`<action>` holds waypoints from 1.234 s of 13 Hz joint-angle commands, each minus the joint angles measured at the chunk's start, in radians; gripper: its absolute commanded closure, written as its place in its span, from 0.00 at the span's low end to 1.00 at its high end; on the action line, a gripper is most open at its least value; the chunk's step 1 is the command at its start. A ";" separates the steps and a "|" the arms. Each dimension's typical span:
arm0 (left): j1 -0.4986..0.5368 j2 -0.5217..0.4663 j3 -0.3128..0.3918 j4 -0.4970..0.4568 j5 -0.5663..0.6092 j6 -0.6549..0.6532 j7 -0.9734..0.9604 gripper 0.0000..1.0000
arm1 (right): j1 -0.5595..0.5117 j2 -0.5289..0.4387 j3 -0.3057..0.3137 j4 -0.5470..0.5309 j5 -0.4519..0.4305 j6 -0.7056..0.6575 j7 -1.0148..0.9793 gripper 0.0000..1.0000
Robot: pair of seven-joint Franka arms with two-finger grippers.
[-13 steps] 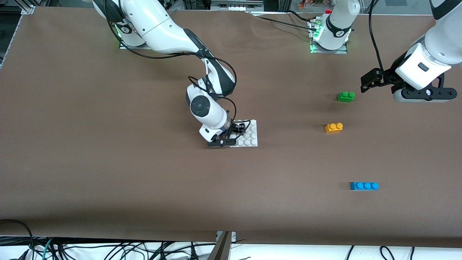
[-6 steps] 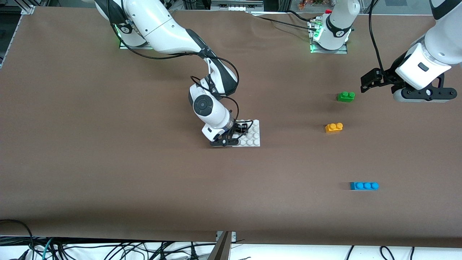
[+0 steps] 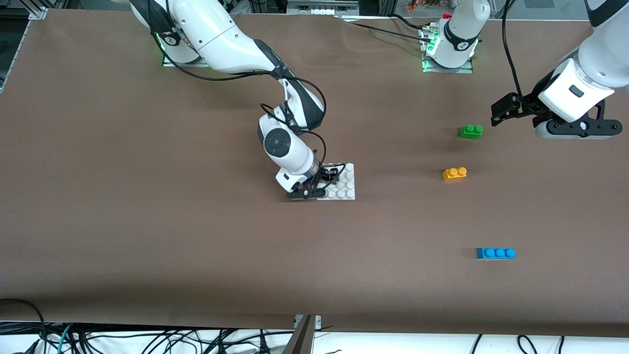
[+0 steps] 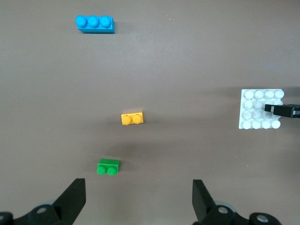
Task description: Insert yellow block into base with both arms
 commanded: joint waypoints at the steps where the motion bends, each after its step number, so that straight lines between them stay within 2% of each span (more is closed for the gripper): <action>1: 0.005 0.004 -0.005 0.011 0.009 -0.005 -0.011 0.00 | -0.001 0.019 -0.008 0.037 0.007 0.006 -0.023 0.01; 5: 0.005 0.005 -0.008 0.012 0.009 -0.002 -0.011 0.00 | -0.021 -0.008 -0.008 0.036 -0.012 -0.017 -0.055 0.01; 8: 0.003 0.005 -0.014 0.012 0.009 -0.002 -0.011 0.00 | -0.034 -0.051 -0.026 0.031 -0.044 -0.099 -0.085 0.01; 12: 0.003 0.004 -0.012 0.012 0.009 -0.002 -0.011 0.00 | -0.044 -0.145 -0.120 -0.009 -0.036 -0.280 -0.185 0.00; 14: 0.003 0.004 -0.012 0.012 0.009 -0.002 -0.011 0.00 | -0.082 -0.197 -0.144 -0.009 -0.036 -0.407 -0.210 0.00; 16: 0.003 0.004 -0.012 0.012 0.009 -0.002 -0.011 0.00 | -0.151 -0.237 -0.149 -0.009 -0.035 -0.553 -0.347 0.00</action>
